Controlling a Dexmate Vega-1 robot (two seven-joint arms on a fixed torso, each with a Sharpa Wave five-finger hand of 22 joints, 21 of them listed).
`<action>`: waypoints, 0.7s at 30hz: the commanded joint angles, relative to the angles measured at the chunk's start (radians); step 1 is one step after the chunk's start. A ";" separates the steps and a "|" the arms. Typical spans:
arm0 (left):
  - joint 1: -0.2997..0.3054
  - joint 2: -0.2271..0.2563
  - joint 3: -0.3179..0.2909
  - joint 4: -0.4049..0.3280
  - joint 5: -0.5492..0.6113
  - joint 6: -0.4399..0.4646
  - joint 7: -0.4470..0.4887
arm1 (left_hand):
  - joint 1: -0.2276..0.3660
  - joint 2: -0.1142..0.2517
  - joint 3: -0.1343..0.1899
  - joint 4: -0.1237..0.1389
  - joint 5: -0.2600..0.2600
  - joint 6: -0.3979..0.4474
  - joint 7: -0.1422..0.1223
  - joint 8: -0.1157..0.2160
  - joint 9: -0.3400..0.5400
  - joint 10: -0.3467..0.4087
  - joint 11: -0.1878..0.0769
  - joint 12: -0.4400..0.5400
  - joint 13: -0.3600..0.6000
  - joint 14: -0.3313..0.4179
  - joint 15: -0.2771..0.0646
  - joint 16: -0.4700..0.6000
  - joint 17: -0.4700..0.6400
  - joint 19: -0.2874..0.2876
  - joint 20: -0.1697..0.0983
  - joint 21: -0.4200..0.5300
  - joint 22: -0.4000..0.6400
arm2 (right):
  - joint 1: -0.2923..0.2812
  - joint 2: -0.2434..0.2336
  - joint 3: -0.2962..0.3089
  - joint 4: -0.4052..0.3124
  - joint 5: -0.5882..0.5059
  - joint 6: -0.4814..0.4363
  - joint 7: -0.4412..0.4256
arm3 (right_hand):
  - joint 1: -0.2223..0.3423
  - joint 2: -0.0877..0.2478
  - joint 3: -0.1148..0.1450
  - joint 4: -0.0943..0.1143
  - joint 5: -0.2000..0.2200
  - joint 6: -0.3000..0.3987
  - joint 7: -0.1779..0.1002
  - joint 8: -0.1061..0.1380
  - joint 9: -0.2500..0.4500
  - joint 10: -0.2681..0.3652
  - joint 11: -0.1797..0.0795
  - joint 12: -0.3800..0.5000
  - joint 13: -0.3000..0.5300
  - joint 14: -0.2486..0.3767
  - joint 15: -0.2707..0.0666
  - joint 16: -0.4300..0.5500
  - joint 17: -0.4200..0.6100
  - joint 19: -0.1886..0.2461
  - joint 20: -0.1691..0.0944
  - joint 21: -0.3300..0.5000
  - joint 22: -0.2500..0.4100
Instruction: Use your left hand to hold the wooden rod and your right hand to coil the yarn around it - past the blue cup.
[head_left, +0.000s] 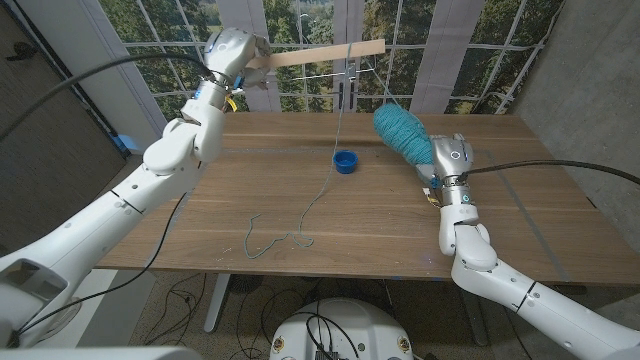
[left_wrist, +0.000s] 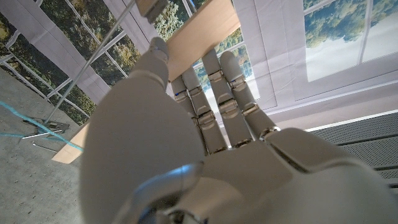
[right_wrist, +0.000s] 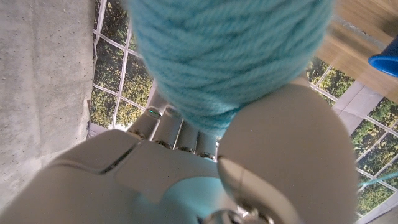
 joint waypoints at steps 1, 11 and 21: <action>-0.047 -0.009 0.037 0.021 0.035 0.017 -0.019 | 0.097 0.100 0.003 0.005 0.051 0.058 -0.054 0.009 0.029 0.027 -0.017 -0.003 0.002 0.154 -0.212 0.000 0.002 -0.006 -0.124 0.006 0.001 | -0.055 -0.008 -0.005 -0.040 -0.029 0.012 -0.104 | 0.252 0.247 -0.002 0.004 0.010 0.142 -0.138 0.000 0.003 0.093 -0.097 0.001 0.005 0.066 -0.140 -0.003 0.004 -0.004 -0.150 0.002 0.001; -0.067 -0.043 0.059 0.048 0.058 0.051 0.006 | 0.098 0.101 0.002 0.006 0.051 0.055 -0.051 0.009 0.029 0.027 -0.016 -0.007 0.003 0.155 -0.212 -0.003 0.004 -0.008 -0.124 0.010 0.001 | -0.102 -0.015 -0.001 -0.077 -0.078 0.007 -0.163 | 0.253 0.247 -0.006 0.005 0.013 0.145 -0.137 -0.002 0.004 0.095 -0.102 -0.002 0.006 0.067 -0.140 -0.011 0.005 -0.007 -0.150 0.002 0.001; -0.107 -0.102 0.095 0.089 0.084 0.096 0.043 | 0.101 0.103 0.001 0.005 0.051 0.050 -0.045 0.008 0.029 0.029 -0.012 -0.013 0.006 0.157 -0.212 -0.006 0.007 -0.010 -0.124 0.016 0.001 | -0.132 -0.057 -0.016 -0.135 -0.188 0.070 -0.218 | 0.256 0.247 -0.009 0.006 0.016 0.146 -0.141 -0.005 0.005 0.095 -0.102 -0.007 0.006 0.068 -0.140 -0.020 0.005 -0.009 -0.151 0.003 0.001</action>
